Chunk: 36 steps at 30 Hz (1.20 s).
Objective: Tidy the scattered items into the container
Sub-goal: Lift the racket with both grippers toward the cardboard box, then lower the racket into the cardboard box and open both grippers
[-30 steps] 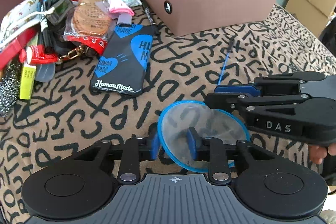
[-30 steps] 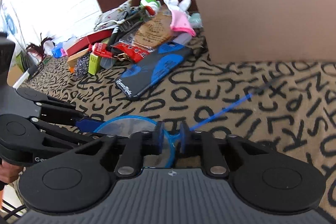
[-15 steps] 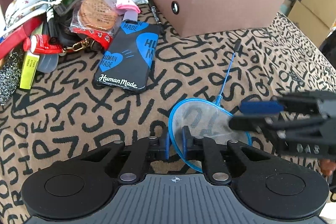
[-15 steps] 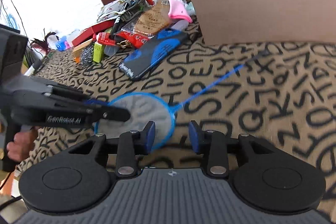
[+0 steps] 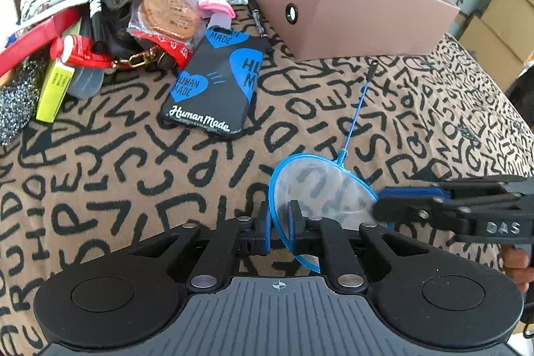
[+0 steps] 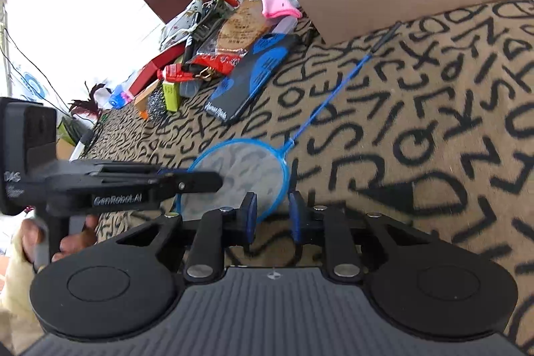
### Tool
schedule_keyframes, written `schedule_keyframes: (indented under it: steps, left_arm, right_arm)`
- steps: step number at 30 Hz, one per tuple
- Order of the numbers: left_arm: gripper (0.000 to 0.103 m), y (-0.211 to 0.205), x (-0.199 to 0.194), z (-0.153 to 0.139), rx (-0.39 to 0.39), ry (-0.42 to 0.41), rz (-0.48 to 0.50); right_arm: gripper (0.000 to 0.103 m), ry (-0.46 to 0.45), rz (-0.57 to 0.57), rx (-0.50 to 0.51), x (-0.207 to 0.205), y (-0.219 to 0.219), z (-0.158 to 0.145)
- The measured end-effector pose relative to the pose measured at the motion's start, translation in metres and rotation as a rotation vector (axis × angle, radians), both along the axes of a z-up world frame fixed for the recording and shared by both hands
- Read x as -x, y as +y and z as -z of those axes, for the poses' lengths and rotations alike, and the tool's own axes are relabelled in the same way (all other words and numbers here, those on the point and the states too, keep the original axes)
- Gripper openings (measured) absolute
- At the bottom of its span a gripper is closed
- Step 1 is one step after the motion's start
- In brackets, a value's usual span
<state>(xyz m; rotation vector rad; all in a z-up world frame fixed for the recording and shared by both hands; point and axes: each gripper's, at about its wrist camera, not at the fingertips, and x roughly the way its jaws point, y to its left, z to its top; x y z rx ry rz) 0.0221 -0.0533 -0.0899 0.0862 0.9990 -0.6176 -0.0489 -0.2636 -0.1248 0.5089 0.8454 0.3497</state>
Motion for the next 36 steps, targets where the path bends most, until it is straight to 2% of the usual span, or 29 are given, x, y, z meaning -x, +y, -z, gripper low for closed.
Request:
schedule_keyframes:
  steps: [3, 5, 9, 11, 12, 13, 19, 28, 36]
  left_arm:
    - [0.004, 0.005, -0.003, 0.002, 0.031, 0.027, -0.015]
    - [0.004, 0.006, -0.004, 0.002, 0.037, 0.032, -0.023]
    - [0.005, 0.008, -0.004, 0.001, 0.044, 0.027, -0.036]
    - [0.005, 0.012, -0.005, 0.002, 0.066, 0.039, -0.044]
    - [0.005, 0.014, -0.006, 0.002, 0.077, 0.048, -0.049]
    - [0.005, 0.016, -0.006, 0.002, 0.088, 0.056, -0.052]
    - [0.003, 0.02, -0.003, -0.007, 0.111, 0.051, -0.06]
    - [0.004, 0.017, 0.009, -0.067, 0.155, -0.098, -0.033]
    - [0.005, -0.028, -0.017, -0.117, 0.133, -0.243, 0.054]
  right_arm:
    - [0.024, 0.018, 0.026, -0.069, 0.002, -0.003, 0.005]
    - [0.028, 0.032, 0.032, -0.122, -0.002, -0.001, 0.01]
    - [0.029, 0.005, 0.072, -0.118, -0.009, 0.005, 0.009]
    - [0.024, -0.005, 0.073, -0.102, -0.012, 0.006, 0.009]
    - [0.015, -0.007, 0.077, -0.085, -0.012, 0.006, 0.008]
    - [0.012, -0.01, 0.077, -0.068, -0.012, 0.005, 0.008]
    - [0.009, -0.076, 0.065, -0.043, -0.007, 0.005, -0.008]
    - [0.009, -0.215, 0.074, 0.009, 0.005, 0.005, -0.054]
    - [0.009, -0.325, 0.145, 0.059, -0.011, -0.018, -0.092]
